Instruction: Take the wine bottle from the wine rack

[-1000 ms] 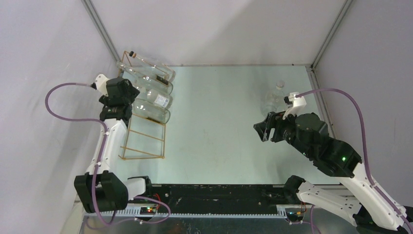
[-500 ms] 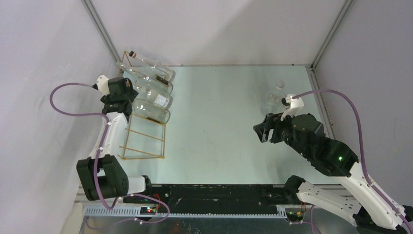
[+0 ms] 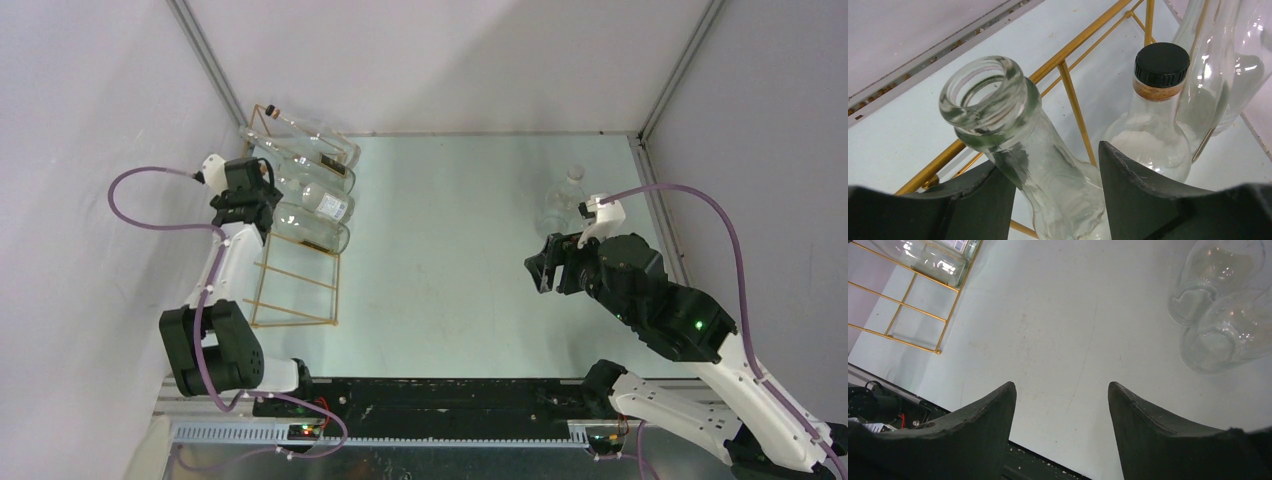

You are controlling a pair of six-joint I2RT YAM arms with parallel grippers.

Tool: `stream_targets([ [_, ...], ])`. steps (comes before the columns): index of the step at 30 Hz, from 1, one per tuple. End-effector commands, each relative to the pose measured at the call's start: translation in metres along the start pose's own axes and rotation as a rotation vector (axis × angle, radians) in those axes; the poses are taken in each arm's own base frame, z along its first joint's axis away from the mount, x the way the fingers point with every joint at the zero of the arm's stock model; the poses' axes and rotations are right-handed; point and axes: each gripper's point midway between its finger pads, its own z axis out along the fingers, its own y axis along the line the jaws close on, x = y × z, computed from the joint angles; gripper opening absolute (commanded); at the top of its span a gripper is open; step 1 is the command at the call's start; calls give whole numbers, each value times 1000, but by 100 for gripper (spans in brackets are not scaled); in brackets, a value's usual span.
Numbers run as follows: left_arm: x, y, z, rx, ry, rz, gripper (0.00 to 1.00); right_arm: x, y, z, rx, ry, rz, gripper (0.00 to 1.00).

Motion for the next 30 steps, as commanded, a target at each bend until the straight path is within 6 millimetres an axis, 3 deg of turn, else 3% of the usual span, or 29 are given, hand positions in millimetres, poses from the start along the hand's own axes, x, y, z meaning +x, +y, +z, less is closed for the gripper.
stream_targets([
  [1, -30, -13, 4, 29, -77, -20, 63, -4, -4, -1, 15, -18, -9, 71],
  [8, -29, -10, 11, 25, -77, -37, 61, -2, -6, -1, 23, -10, -12, 71],
  [12, -27, -13, 13, 45, -75, -67, 55, -1, -7, -1, 30, -6, -15, 71],
  [17, -28, -17, 13, 62, -78, -73, 33, 0, -10, -3, 40, -3, -20, 71],
  [18, -29, -17, 12, 65, -79, -75, 25, 0, -11, -3, 43, -4, -21, 71],
  [24, -37, -22, 1, 104, -104, -93, 1, 0, -14, -5, 54, -7, -24, 71],
  [30, -55, -28, -20, 165, -156, -122, 0, 1, -14, -4, 54, -3, -24, 71],
])
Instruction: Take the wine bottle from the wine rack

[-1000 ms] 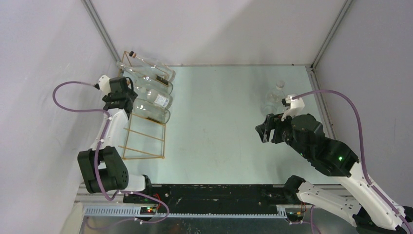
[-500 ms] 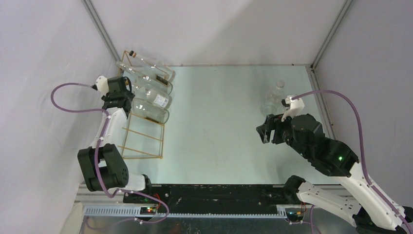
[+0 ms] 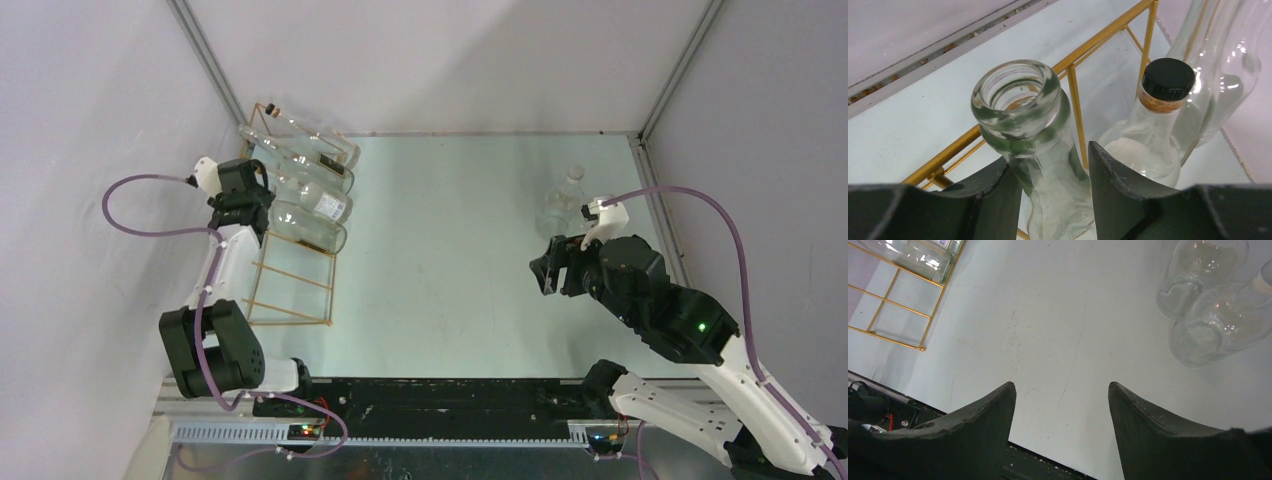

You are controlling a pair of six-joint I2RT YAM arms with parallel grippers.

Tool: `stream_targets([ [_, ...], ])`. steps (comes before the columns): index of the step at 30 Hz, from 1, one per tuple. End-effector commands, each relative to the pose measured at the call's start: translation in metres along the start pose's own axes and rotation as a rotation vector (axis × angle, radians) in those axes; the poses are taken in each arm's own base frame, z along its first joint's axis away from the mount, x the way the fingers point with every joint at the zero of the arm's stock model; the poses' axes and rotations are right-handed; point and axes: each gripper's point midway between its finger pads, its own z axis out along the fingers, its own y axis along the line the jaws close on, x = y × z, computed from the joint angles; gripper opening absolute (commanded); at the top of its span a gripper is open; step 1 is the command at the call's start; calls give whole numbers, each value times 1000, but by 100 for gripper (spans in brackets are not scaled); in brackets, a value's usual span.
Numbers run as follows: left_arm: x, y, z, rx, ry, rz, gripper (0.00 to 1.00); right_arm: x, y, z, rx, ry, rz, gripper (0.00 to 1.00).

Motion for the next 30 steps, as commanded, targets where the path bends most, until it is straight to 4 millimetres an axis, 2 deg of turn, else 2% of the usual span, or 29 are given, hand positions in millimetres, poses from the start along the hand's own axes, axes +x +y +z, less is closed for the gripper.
stream_targets([
  [1, -46, -33, -28, 165, -136, -53, 0, -3, -4, 0, 17, -12, -10, 71],
  [11, -69, -40, -74, 243, -234, -37, 0, -1, -2, 1, 11, 0, -2, 71],
  [22, -70, -34, -97, 258, -269, -55, 0, 4, 1, 2, -7, 7, 11, 71],
  [30, -71, -54, -136, 324, -320, 24, 0, 3, -1, 3, 1, 2, 7, 71],
])
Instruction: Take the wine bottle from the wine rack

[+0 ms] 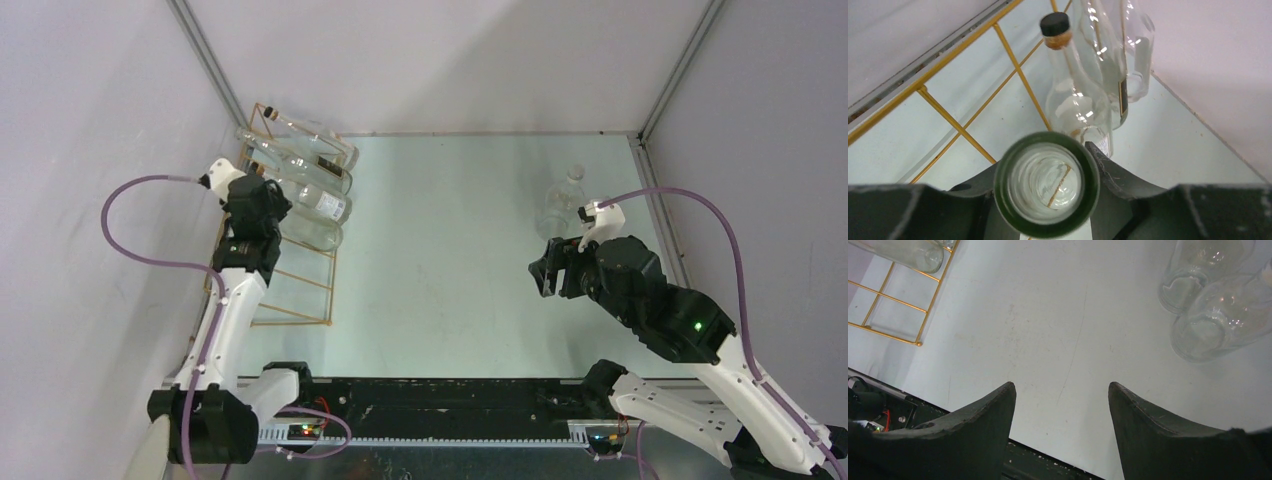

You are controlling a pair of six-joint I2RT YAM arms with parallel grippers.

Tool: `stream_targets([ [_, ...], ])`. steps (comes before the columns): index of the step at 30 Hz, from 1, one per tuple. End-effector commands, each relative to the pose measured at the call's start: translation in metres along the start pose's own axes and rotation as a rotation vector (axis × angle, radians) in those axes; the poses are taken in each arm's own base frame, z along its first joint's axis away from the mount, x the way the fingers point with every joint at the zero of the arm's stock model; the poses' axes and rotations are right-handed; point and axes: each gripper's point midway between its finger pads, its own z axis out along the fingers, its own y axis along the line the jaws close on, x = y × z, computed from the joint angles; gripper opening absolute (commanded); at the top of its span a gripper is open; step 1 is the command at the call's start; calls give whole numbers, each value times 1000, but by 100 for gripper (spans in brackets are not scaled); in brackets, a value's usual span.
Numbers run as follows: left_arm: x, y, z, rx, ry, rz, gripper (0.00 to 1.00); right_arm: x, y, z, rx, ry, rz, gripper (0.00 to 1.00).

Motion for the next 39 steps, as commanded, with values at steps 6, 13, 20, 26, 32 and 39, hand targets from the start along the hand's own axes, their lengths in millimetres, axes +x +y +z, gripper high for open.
stream_targets([
  [6, -72, -48, -51, 99, -273, 53, 0, -4, -2, 0, 11, -18, 1, 71],
  [13, -66, -69, -65, 131, -284, 127, 0, -1, -3, 0, 18, -7, 4, 71],
  [20, -52, -80, -77, 141, -268, 165, 0, 4, -7, 1, 32, -2, 7, 71],
  [26, -42, -96, -91, 192, -251, 164, 0, 6, -8, 0, 33, 0, 12, 71],
  [32, -36, -120, -105, 245, -224, 169, 0, 6, -10, -1, 40, 2, 14, 71],
  [39, -3, -171, -137, 395, -153, 196, 0, 8, -17, -3, 69, 1, 14, 71],
])
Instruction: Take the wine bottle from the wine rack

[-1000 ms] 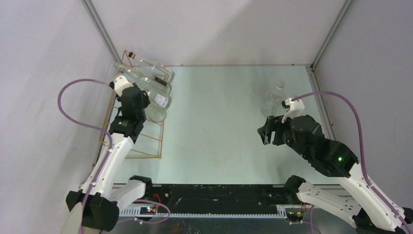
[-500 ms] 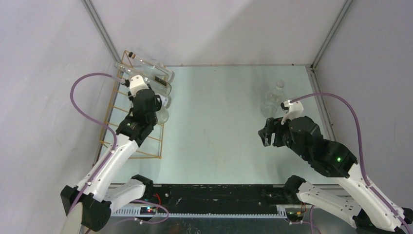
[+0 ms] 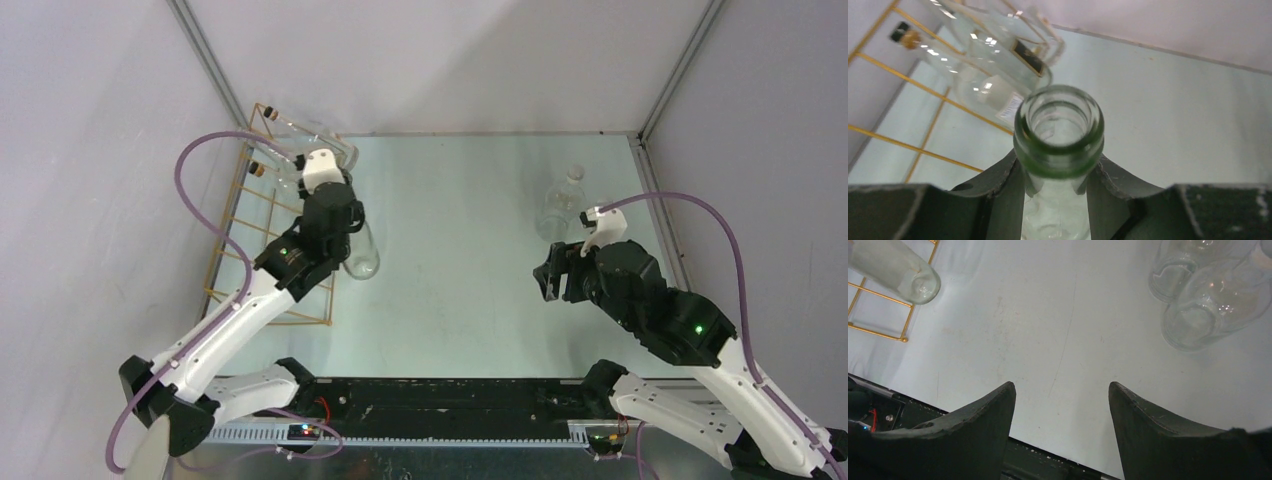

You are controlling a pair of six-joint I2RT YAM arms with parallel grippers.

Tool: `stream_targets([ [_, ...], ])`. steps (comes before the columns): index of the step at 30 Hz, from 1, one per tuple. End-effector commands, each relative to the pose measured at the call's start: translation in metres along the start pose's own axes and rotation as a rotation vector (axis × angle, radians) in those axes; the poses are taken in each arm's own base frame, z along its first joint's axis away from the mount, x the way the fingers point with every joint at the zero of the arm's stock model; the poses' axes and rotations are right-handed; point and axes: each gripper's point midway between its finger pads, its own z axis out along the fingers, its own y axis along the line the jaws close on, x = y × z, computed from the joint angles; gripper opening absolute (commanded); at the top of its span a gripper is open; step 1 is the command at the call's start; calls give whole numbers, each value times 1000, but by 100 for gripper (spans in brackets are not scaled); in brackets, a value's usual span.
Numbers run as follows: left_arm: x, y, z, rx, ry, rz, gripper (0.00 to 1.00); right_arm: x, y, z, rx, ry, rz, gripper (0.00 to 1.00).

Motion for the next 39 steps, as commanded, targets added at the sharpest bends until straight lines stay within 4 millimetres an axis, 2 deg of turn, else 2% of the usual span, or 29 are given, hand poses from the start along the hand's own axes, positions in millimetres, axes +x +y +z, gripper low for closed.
stream_targets([
  [1, -61, -51, -22, 120, -147, -190, 0, -3, -9, -2, 42, -23, 15, 71],
  [6, -43, -111, -44, 253, -101, -165, 0, -2, -14, -4, 63, -28, 6, 71],
  [9, -26, -143, -52, 305, -75, -132, 0, 0, -18, -6, 74, -29, 7, 72],
  [11, -16, -166, -64, 356, -63, -115, 0, 1, -19, -7, 76, -34, 6, 72],
  [15, 0, -198, -80, 450, -38, -113, 0, 0, -18, -8, 63, -40, 1, 72],
  [19, 18, -222, -95, 517, -7, -97, 0, 1, -19, -7, 68, -34, -9, 72],
  [23, 35, -235, -106, 541, 11, -62, 0, 2, -20, -6, 76, -30, -3, 72],
  [27, 52, -238, -113, 548, 33, -51, 1, 3, -19, -3, 75, -24, -6, 72],
  [32, 68, -235, -116, 540, 56, -54, 14, 5, -17, 2, 72, -13, -16, 72],
  [39, 77, -235, -117, 527, 65, -48, 48, 4, -17, 6, 77, -13, -36, 73],
])
